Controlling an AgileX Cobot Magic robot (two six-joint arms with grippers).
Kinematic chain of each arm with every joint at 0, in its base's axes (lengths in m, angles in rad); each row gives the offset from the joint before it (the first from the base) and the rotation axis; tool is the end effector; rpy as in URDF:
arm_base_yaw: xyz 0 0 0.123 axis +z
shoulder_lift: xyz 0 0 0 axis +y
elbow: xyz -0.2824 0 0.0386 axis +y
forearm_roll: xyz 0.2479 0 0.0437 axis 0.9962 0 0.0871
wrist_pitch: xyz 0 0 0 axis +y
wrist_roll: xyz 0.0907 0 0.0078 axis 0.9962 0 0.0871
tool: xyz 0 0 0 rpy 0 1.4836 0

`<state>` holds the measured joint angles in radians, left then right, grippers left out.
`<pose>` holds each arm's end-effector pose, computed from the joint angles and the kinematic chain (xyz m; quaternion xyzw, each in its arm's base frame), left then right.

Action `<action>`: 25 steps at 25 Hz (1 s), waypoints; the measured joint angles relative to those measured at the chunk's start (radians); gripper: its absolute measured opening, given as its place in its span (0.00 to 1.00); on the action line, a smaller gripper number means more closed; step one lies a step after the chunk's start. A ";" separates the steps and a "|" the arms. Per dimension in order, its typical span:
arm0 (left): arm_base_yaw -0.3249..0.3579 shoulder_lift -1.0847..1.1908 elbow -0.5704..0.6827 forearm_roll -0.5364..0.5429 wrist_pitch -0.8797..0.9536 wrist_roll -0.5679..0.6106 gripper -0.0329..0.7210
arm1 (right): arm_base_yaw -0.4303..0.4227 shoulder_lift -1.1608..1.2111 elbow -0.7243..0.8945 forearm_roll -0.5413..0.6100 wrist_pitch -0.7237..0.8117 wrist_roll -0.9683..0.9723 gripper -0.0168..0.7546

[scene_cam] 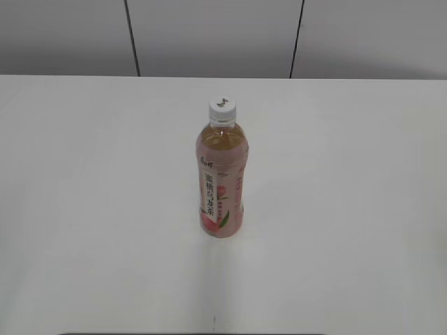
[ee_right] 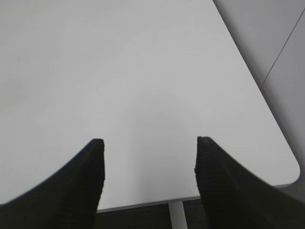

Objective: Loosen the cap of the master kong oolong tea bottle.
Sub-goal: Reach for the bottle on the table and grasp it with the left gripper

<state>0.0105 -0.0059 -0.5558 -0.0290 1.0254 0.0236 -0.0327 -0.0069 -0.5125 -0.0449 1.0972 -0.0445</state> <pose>-0.0115 -0.0024 0.2954 0.0062 0.8268 -0.0049 0.5624 -0.0091 -0.0033 0.2777 -0.0036 0.8574 -0.0422 0.5128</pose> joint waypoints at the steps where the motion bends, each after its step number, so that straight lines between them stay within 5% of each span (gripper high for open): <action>1: 0.000 0.000 0.000 0.000 0.000 0.000 0.36 | 0.000 0.000 0.000 0.000 0.000 0.000 0.62; 25: 0.000 0.000 0.000 0.000 0.000 0.000 0.36 | 0.000 0.000 0.000 0.000 0.000 0.000 0.62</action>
<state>0.0105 -0.0059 -0.5558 -0.0290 1.0254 0.0236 -0.0327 -0.0069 -0.5125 -0.0449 1.0972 -0.0445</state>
